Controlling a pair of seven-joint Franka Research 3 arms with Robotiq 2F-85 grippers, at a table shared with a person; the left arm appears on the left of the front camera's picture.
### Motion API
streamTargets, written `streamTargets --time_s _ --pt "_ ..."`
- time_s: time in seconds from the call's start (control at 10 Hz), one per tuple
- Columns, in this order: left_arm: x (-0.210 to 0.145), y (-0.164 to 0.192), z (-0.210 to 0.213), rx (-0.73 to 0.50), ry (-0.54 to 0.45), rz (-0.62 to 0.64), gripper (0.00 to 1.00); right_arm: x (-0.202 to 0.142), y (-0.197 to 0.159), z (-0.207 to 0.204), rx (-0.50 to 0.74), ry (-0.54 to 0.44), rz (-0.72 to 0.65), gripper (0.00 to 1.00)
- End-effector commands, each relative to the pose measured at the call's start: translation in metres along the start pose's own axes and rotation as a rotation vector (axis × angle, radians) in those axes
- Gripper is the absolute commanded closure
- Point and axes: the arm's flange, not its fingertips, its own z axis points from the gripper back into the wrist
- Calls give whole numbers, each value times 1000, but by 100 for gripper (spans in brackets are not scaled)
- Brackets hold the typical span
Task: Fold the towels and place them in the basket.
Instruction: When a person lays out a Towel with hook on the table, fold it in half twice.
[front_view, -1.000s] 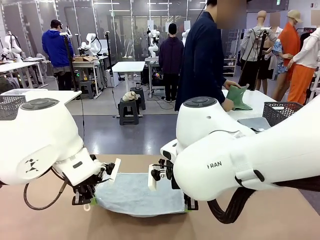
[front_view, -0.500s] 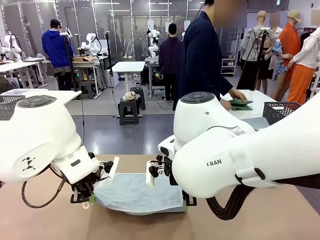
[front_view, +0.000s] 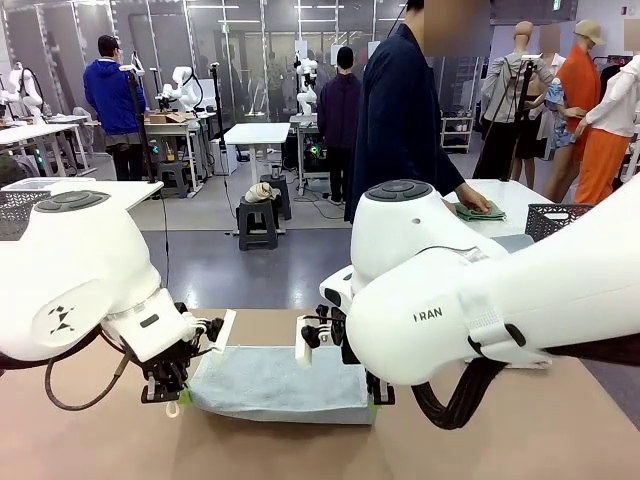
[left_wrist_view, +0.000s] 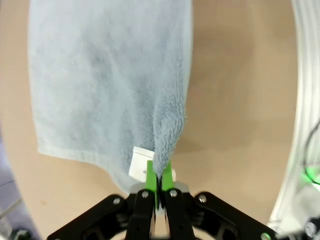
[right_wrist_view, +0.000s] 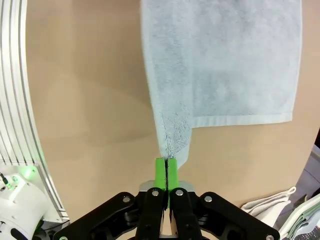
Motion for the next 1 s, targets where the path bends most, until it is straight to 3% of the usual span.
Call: streamTargets --time_s 0.0,0.4,0.9 --pt "-3 30 -3 -106 -56 7 96 2 -29 0 0 2 33 99" --pt "-4 88 -23 -190 -21 9 96 11 -80 -17 46 -51 77 99" --pt "-13 153 -44 -154 32 38 96 13 -137 -42 39 -8 53 99"
